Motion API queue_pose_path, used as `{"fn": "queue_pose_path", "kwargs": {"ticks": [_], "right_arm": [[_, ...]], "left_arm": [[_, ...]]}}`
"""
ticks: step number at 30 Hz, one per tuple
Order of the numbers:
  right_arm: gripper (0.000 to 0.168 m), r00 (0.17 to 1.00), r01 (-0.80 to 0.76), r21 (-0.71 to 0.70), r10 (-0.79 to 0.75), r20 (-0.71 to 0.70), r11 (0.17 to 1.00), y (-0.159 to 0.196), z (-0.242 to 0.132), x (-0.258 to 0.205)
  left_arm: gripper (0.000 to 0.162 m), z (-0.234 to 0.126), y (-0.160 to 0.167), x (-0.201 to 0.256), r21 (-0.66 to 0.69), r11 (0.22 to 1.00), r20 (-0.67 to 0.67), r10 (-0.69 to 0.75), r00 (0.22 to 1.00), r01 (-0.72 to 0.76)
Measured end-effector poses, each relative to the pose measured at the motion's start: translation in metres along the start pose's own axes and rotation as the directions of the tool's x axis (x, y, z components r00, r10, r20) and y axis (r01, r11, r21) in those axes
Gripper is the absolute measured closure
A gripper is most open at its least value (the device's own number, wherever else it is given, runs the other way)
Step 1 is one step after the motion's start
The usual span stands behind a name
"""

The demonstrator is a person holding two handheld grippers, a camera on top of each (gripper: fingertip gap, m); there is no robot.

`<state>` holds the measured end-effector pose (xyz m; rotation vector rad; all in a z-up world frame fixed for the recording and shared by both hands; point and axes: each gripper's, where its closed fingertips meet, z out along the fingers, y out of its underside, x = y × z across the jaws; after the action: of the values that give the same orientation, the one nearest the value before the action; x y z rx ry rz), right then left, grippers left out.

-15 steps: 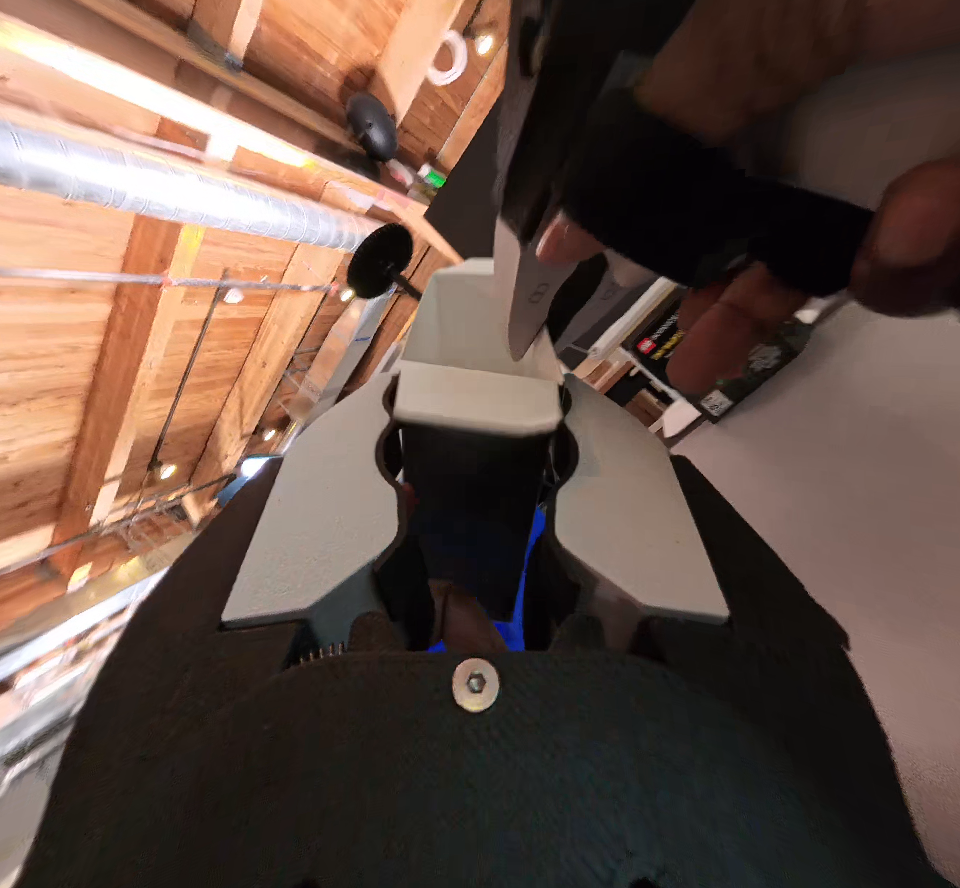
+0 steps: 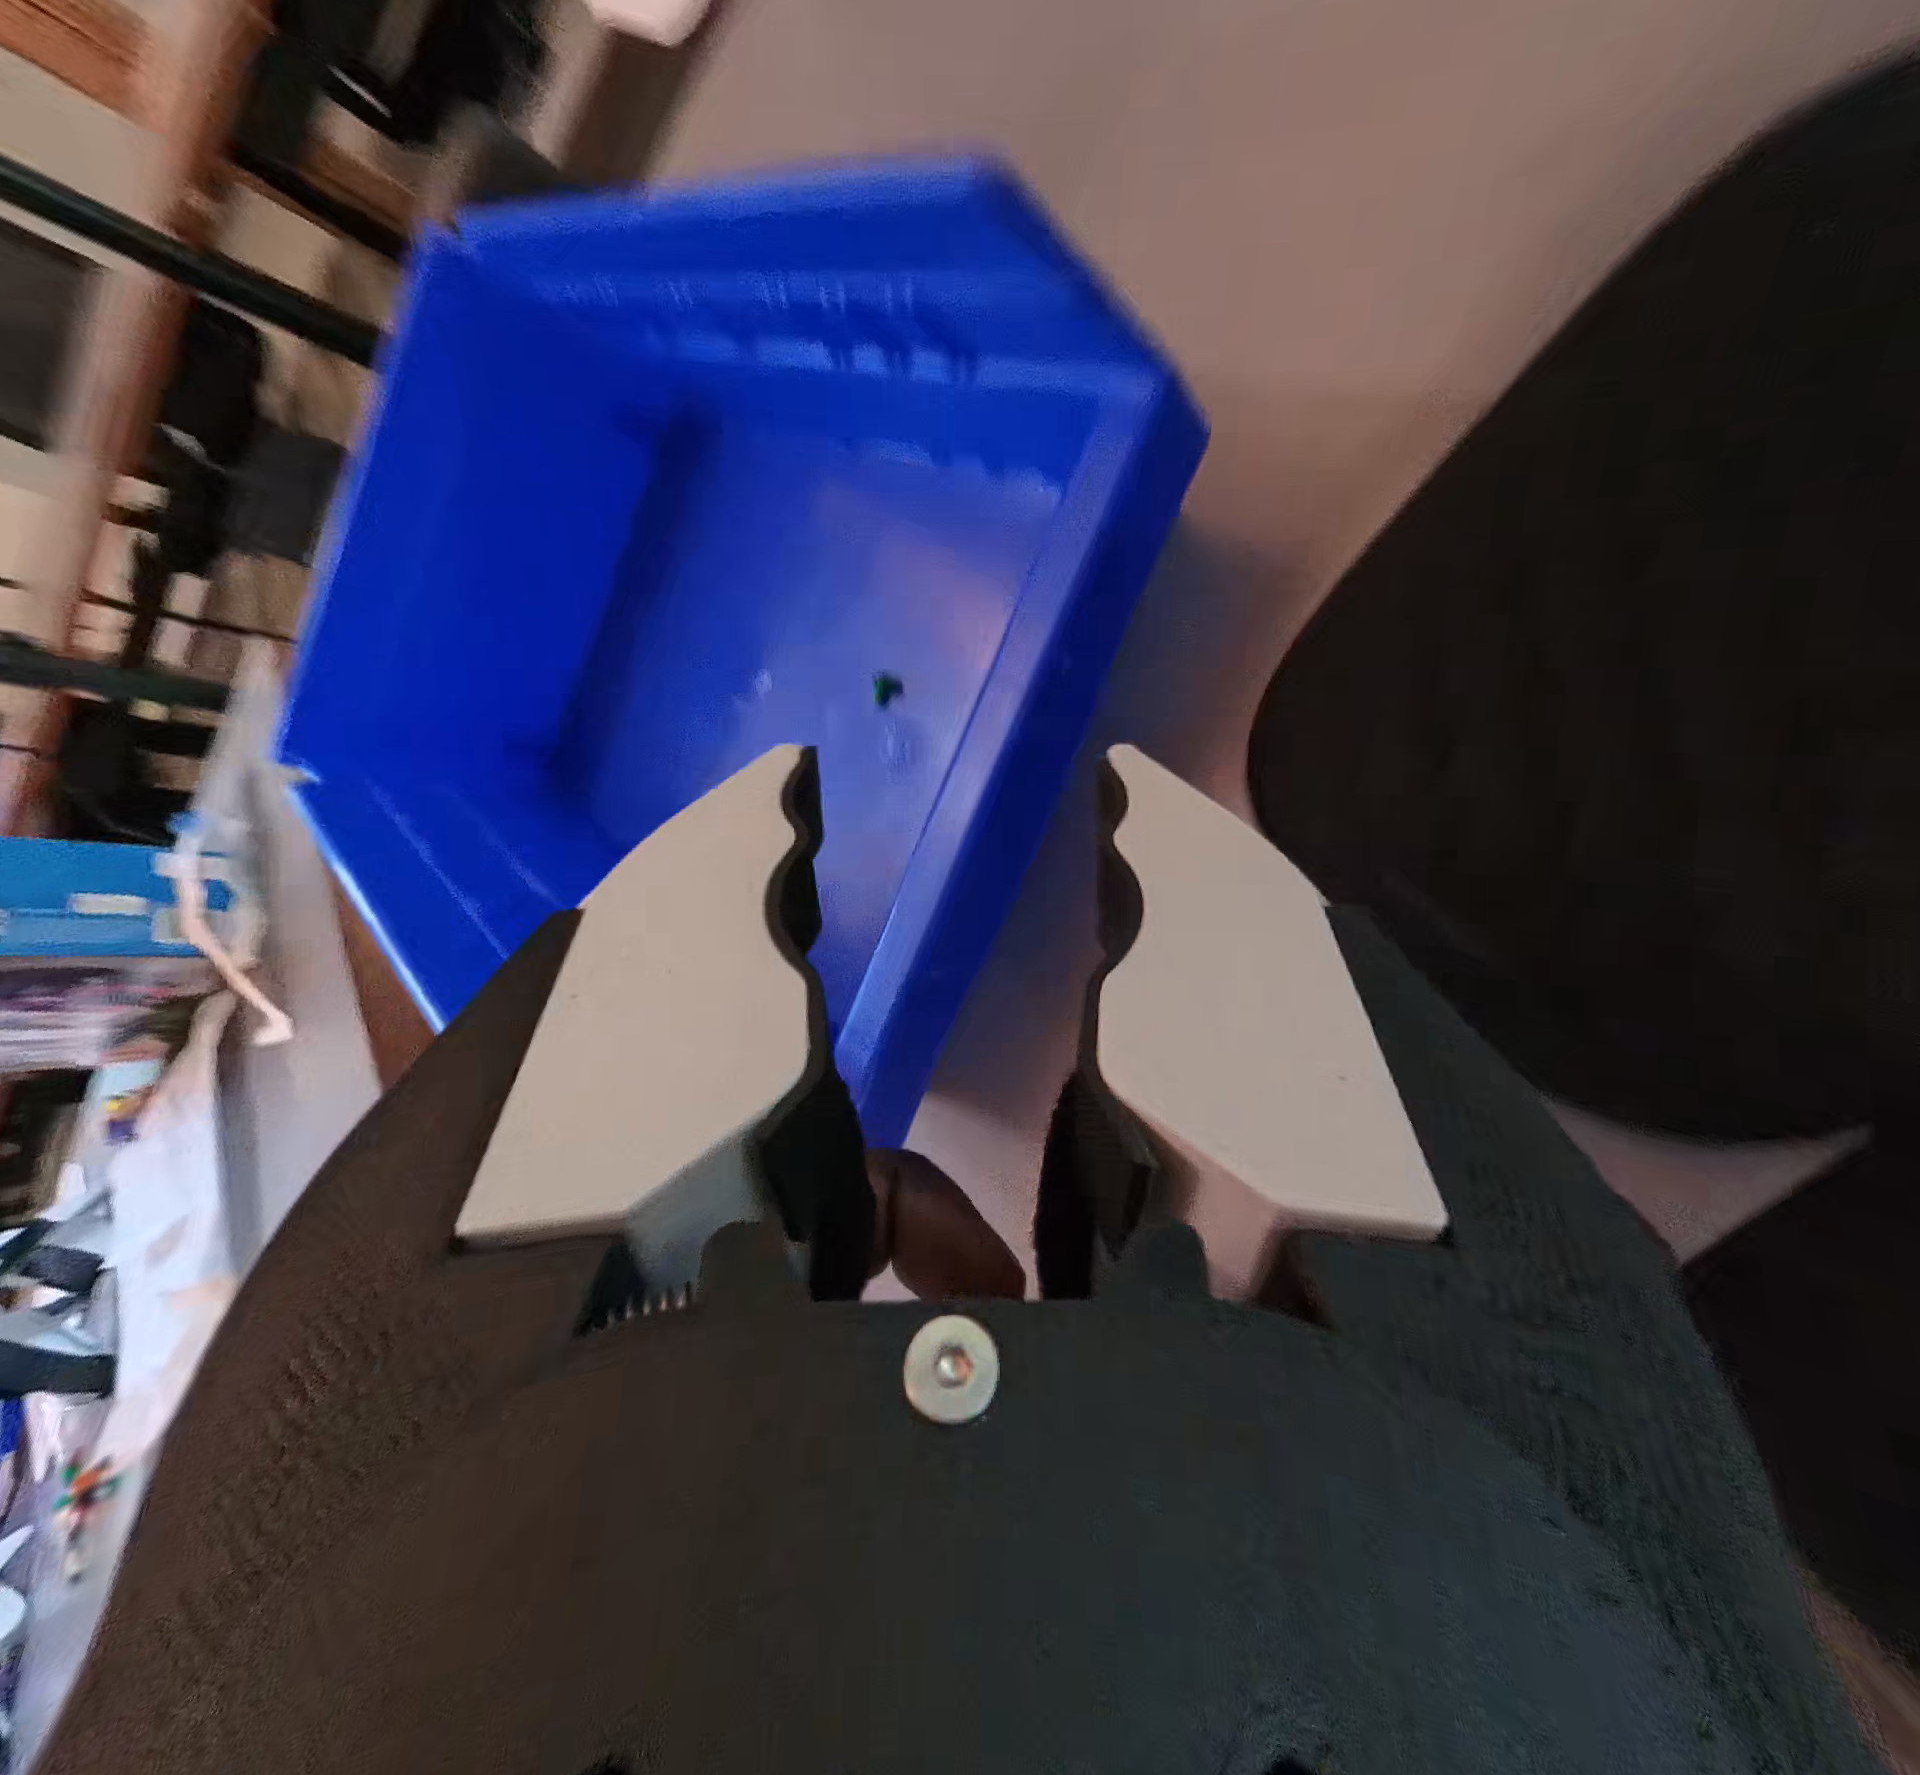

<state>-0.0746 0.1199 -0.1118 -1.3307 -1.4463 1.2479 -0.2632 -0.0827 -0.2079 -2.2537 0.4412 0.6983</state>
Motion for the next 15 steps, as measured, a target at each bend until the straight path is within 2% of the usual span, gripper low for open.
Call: {"fn": "queue_pose_path", "kwargs": {"ticks": [2,6,7,9,13,15], "right_arm": [[0.165,0.999,0.039,-0.007,-0.038,0.007,0.999,-0.002,-0.003,-0.003],[0.165,0.998,0.066,-0.004,-0.066,-0.007,0.998,-0.007,-0.011,-0.002],[0.165,0.998,0.069,-0.009,-0.069,-0.01,0.998,-0.007,-0.013,0.0],[0.165,0.997,0.076,-0.027,-0.076,-0.018,0.997,-0.005,-0.016,0.003],[0.165,0.995,0.096,-0.054,-0.098,-0.027,0.994,-0.002,-0.022,0.008],[0.165,0.994,0.103,-0.062,-0.105,-0.028,0.993,-0.001,-0.023,0.008]], "left_arm": [[0.116,0.007,0.023,-0.004,-0.079,0.997,-0.121,0.0,0.993,-0.01],[0.134,0.026,0.036,0.006,-0.153,0.987,-0.298,-0.007,0.954,-0.041],[0.141,0.032,0.036,0.006,-0.167,0.984,-0.296,0.007,0.955,-0.059],[0.141,0.038,0.029,0.009,-0.155,0.983,-0.291,0.045,0.955,-0.094],[0.142,0.044,-0.006,0.034,-0.038,0.993,-0.326,0.092,0.941,-0.111],[0.142,0.047,-0.019,0.043,-0.041,0.991,-0.313,0.111,0.943,-0.13]]}}
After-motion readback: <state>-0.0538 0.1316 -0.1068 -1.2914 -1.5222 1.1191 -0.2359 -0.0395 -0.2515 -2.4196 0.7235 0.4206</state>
